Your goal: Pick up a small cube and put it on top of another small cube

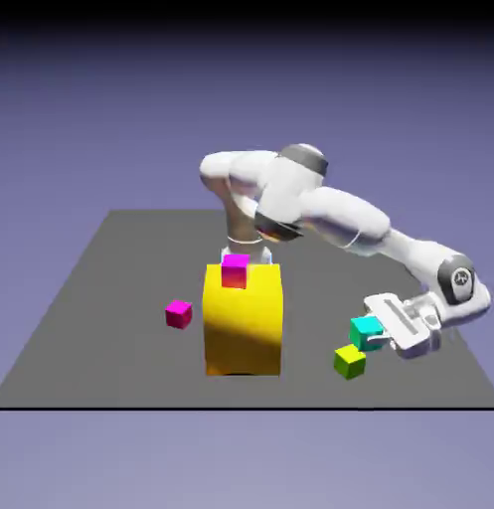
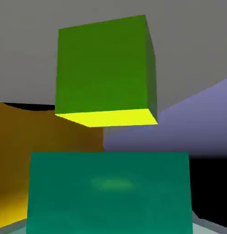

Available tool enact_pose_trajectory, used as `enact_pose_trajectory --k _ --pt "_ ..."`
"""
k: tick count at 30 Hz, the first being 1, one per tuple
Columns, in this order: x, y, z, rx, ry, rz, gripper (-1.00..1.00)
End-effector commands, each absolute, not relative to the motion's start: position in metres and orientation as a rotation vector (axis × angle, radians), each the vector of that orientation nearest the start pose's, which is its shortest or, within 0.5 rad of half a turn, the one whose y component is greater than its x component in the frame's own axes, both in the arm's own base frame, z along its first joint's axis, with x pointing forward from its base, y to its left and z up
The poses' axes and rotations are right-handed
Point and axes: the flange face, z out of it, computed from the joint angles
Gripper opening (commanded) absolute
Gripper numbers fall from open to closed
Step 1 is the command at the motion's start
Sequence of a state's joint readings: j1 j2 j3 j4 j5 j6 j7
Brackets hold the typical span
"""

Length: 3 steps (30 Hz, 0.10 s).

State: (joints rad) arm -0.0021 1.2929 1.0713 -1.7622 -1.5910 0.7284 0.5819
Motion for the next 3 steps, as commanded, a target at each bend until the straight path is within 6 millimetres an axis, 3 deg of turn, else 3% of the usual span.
enact_pose_trajectory --k 1,3 --pt "0.411 0.333 0.099 1.555 0.852 -0.413 1.0" --pt "0.405 0.365 0.118 1.555 0.851 -0.412 1.0"
